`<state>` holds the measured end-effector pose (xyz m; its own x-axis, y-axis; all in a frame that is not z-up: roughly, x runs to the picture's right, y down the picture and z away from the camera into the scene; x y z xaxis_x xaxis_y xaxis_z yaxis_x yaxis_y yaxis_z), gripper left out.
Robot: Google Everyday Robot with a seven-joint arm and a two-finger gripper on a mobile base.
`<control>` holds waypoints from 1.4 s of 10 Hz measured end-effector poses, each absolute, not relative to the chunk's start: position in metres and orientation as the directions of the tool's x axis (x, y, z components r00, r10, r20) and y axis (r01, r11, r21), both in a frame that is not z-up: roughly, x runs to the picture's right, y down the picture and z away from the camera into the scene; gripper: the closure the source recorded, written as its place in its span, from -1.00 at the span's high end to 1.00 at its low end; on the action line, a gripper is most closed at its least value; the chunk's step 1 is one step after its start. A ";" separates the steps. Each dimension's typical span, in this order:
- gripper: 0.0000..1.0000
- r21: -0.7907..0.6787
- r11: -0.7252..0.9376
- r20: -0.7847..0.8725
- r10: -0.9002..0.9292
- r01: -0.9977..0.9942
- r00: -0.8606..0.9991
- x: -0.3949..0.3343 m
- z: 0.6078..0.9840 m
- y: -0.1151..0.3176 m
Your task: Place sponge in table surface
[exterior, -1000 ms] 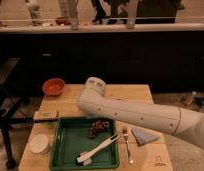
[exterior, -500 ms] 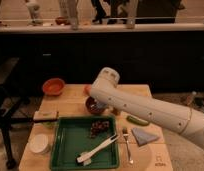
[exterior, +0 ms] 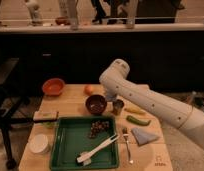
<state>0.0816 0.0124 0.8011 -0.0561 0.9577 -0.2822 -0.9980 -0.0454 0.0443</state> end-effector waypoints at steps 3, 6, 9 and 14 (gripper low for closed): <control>-1.00 0.074 -0.074 -0.301 0.949 -0.994 -0.093 0.104 0.824 -0.007; -1.00 0.100 -0.120 -0.321 0.936 -0.988 -0.146 0.130 0.846 -0.011; -1.00 0.098 -0.169 -0.331 0.924 -0.981 -0.192 0.147 0.866 -0.014; -1.00 0.121 -0.238 -0.332 0.905 -0.964 -0.265 0.196 0.877 -0.009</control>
